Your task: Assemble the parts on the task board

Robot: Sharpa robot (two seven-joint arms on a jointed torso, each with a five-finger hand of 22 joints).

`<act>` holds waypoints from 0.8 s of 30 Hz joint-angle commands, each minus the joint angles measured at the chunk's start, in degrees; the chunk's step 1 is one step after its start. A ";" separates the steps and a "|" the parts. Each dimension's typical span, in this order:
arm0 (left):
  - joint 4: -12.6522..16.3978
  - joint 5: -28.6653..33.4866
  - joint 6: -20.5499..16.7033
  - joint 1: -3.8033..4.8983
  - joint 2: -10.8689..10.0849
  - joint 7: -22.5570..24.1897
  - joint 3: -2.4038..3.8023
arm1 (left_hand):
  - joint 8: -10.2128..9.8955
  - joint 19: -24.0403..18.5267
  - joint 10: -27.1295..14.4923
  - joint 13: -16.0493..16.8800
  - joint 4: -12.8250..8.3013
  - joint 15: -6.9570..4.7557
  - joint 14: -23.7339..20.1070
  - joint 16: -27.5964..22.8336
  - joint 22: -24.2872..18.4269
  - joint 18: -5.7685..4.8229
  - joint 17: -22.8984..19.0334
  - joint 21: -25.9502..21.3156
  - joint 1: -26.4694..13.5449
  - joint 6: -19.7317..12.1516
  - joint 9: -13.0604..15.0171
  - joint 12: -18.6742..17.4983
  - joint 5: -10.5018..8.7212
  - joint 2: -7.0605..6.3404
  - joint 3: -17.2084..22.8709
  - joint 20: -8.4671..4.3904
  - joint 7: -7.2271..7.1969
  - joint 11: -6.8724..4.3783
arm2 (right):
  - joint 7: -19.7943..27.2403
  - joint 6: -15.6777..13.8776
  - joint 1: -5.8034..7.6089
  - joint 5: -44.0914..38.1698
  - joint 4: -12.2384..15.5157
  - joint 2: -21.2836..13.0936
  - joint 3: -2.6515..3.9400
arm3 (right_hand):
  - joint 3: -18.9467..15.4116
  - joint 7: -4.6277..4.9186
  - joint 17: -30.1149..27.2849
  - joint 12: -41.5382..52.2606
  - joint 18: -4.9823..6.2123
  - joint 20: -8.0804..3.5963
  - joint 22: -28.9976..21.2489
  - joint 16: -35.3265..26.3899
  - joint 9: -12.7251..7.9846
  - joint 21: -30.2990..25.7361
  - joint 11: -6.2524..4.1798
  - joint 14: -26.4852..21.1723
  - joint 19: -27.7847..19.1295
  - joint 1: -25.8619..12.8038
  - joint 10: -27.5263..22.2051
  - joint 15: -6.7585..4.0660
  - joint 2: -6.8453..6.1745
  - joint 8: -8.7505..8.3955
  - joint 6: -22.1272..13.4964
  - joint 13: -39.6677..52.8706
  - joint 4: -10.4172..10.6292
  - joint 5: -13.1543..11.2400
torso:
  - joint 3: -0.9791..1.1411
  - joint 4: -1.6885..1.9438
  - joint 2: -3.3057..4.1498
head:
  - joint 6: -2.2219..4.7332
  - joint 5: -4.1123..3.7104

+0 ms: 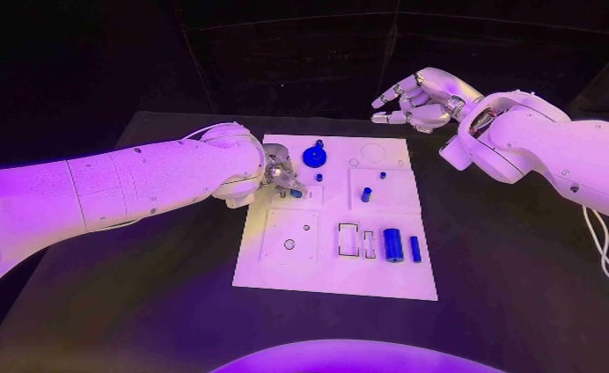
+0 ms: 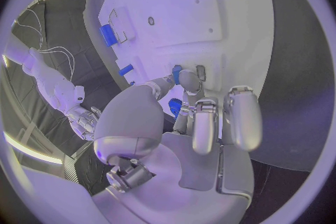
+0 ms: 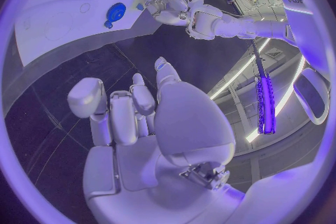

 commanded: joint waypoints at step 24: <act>-1.64 1.41 0.38 -0.12 1.27 -0.05 -0.15 | 1.23 0.53 1.40 3.38 -1.75 -0.36 5.95 0.18 1.02 -0.38 15.09 0.11 -9.64 2.11 0.46 3.89 -0.15 -1.55 2.69 -0.07 -0.99 -0.52 | -0.02 0.63 0.12 -0.38 0.04 0.15 0.04 | -0.58 -0.13 -0.30 -0.39 0.81 -0.06 -0.48 -0.39 0.04 -0.39 -0.05 1.58 -0.39 0.04 -0.73 -0.42 0.27 0.36 0.30 -0.26 -0.13 0.28 | 0.00 -0.05 0.03 | -0.23 -0.12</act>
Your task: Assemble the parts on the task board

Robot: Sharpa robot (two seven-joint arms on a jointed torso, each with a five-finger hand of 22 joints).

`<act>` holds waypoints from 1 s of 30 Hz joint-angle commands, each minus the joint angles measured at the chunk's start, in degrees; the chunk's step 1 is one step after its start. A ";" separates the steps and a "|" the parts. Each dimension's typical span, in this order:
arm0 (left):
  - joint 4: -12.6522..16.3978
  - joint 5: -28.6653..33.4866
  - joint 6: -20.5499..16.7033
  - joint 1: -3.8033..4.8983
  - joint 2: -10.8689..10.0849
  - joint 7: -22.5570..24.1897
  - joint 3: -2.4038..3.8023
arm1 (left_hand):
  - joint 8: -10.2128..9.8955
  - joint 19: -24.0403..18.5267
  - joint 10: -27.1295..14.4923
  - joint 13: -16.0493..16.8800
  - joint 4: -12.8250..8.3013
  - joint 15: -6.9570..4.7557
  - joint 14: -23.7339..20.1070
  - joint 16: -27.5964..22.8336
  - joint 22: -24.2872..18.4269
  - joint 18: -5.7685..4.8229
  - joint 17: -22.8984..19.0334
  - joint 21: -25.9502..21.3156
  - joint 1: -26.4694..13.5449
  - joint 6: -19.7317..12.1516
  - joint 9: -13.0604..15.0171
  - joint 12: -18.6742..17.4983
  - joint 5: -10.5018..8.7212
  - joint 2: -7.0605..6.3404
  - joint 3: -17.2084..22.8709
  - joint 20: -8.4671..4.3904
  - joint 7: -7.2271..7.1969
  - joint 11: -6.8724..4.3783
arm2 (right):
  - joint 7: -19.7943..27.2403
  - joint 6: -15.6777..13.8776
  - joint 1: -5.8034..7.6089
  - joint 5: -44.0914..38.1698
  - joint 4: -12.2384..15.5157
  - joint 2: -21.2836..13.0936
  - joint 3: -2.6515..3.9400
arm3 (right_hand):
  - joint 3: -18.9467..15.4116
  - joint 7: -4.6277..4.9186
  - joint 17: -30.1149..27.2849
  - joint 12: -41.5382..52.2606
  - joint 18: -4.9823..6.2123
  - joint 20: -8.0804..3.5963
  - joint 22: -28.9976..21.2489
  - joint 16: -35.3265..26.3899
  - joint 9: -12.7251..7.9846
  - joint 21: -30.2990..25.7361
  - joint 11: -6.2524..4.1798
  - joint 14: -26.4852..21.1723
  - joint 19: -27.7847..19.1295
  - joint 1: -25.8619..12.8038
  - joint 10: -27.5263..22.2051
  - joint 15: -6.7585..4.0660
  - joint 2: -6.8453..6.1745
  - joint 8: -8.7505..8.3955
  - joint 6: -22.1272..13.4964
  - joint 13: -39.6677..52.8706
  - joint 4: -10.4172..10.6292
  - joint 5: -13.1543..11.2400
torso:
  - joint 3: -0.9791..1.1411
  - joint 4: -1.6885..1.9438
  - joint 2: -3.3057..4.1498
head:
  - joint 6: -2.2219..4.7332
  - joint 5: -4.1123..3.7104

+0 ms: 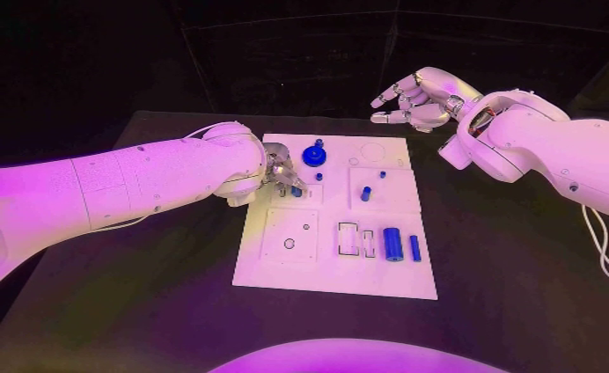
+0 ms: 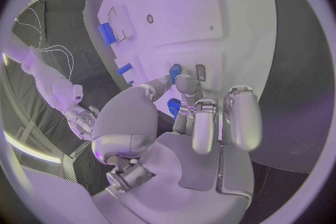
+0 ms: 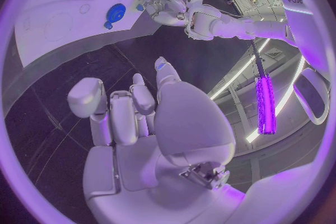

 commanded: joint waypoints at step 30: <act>-1.27 0.70 -0.15 0.02 0.90 -1.08 -0.01 | 2.93 0.92 0.16 1.00 7.42 -1.06 5.95 0.18 1.46 -0.62 15.09 0.67 -6.96 1.52 1.40 2.63 -0.85 -1.52 -15.66 -0.70 -0.98 -0.57 | -0.66 1.07 0.12 -0.47 -0.12 0.34 0.03 | -1.57 0.12 -1.66 -1.69 1.18 0.01 -2.76 -1.70 -0.22 -2.27 0.18 1.16 -1.34 0.21 -1.74 -0.28 0.60 0.41 -0.93 -1.65 0.21 -0.92 | -0.03 0.02 -0.05 | -0.40 -0.20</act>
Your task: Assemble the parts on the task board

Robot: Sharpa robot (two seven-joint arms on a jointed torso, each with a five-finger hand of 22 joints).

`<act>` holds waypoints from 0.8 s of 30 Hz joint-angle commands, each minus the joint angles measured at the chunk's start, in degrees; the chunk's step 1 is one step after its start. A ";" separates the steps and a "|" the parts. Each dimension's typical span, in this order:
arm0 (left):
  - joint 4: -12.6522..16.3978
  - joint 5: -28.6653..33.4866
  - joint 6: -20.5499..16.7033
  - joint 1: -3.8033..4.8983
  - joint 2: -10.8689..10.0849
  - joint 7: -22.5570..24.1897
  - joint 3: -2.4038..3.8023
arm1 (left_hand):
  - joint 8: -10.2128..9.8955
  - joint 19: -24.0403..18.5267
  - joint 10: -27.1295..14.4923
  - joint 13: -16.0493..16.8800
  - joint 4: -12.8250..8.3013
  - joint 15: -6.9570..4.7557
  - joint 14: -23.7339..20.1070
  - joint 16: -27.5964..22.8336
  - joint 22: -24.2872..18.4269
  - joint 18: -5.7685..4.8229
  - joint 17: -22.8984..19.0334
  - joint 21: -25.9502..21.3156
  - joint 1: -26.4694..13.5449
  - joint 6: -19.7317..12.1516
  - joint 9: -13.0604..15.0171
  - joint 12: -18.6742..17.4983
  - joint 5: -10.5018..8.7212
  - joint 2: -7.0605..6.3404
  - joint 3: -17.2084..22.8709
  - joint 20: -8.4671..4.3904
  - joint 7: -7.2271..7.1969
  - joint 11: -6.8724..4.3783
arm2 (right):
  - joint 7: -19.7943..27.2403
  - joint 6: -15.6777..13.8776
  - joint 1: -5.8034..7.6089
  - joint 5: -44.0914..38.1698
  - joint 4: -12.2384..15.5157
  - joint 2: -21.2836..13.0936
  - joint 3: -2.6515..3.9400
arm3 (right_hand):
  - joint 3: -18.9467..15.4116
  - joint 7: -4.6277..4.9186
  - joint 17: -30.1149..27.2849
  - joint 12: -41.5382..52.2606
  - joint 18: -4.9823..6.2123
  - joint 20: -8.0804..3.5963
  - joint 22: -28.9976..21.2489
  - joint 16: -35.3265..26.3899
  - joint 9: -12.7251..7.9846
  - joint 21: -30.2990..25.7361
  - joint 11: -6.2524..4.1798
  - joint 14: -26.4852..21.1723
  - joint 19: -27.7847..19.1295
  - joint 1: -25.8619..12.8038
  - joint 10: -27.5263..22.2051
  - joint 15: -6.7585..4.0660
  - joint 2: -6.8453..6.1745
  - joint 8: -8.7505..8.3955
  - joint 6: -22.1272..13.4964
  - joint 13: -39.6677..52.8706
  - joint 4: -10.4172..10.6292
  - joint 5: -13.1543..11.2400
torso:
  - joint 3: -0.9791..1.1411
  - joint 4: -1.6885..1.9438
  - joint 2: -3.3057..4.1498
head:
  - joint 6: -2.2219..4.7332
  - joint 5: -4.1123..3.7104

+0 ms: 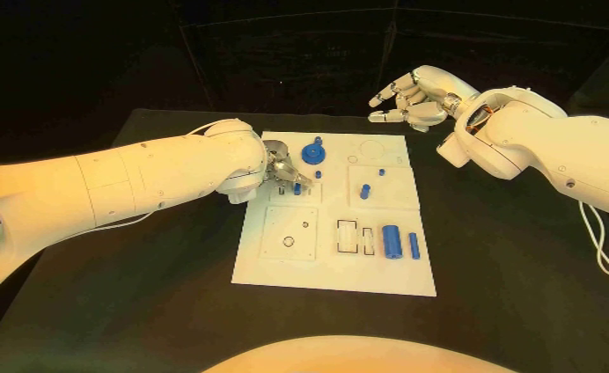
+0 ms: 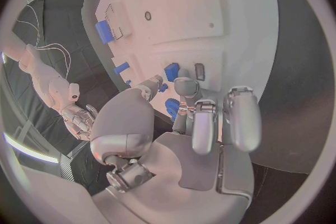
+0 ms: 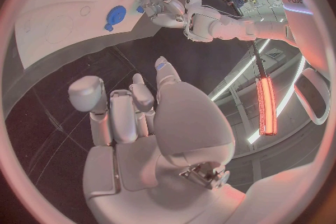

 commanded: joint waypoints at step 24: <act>-2.09 3.63 2.02 3.35 -2.60 4.61 6.15 | -6.69 -0.96 -5.88 -7.36 4.36 2.00 6.16 0.18 -4.20 0.26 15.09 -3.54 10.51 -7.33 -5.41 -4.38 -3.19 3.04 -14.88 1.33 3.37 2.65 | 0.18 0.41 0.11 -0.15 -1.02 0.57 0.03 | -0.75 0.15 -0.21 -0.40 1.24 0.06 -0.53 -0.46 -0.07 -0.54 0.07 1.14 -0.57 -0.19 -0.53 -0.24 0.46 0.33 -0.68 -0.33 0.25 -1.08 | 0.01 -0.01 0.03 | 0.34 -0.27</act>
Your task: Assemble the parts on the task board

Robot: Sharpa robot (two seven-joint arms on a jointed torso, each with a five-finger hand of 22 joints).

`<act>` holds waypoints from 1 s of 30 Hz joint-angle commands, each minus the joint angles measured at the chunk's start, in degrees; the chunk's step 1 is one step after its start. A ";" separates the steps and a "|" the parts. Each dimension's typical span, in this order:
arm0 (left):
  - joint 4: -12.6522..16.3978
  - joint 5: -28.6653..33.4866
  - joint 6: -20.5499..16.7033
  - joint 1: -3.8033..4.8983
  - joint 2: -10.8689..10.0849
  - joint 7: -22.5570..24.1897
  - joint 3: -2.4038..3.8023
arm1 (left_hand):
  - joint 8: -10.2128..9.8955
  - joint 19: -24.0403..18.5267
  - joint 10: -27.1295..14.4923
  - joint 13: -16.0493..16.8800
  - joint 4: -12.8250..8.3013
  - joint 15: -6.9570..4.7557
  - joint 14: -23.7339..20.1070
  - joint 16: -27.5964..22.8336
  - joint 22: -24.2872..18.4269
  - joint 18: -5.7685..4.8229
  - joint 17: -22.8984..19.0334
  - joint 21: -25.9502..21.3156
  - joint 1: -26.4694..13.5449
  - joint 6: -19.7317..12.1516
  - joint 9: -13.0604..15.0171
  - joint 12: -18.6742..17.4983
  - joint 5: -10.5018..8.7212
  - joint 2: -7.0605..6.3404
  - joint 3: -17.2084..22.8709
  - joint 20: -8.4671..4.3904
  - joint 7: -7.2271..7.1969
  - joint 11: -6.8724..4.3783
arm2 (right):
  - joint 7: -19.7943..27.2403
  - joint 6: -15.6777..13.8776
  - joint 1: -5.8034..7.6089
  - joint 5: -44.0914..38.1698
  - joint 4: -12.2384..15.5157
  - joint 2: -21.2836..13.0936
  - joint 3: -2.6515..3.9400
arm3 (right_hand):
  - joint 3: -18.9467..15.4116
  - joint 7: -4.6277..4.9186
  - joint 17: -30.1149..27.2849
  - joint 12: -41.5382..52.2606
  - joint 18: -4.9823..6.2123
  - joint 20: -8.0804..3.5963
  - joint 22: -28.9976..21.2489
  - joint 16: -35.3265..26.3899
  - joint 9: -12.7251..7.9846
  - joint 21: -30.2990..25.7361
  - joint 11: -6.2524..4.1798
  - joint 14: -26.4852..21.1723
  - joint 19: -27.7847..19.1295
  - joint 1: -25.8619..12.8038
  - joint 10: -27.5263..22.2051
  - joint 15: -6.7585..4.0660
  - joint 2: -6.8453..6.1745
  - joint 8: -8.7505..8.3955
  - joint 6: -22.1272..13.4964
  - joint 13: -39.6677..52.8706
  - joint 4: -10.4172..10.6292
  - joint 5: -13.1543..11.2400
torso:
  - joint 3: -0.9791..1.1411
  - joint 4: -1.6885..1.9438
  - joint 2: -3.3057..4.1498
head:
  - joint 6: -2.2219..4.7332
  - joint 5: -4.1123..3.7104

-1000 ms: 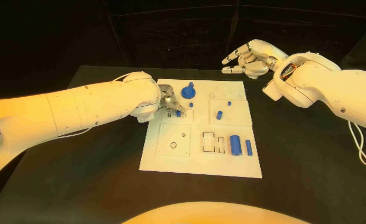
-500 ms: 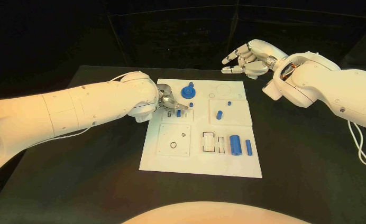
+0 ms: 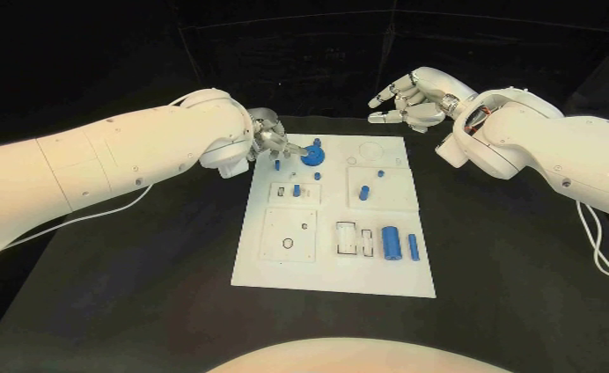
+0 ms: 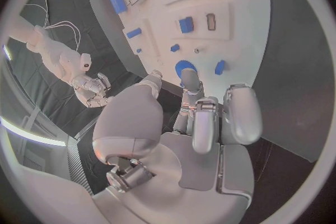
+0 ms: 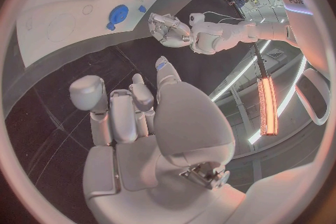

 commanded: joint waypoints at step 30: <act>-22.71 -6.23 15.95 1.32 10.59 1.76 -0.02 | 0.40 0.54 1.33 2.20 2.32 0.22 5.95 0.18 1.16 0.15 15.09 0.36 1.21 3.89 -2.83 2.88 -0.19 2.75 -5.94 0.54 -0.58 -0.42 | 0.24 0.15 0.09 -0.11 -0.82 1.50 0.03 | -0.31 -0.05 0.10 -0.15 0.32 -0.15 -0.11 -0.23 -0.08 -0.39 0.01 1.20 -0.28 0.07 -0.51 -0.25 0.79 0.44 -0.60 -0.09 0.02 0.16 | 0.03 -0.26 0.18 | -0.27 0.61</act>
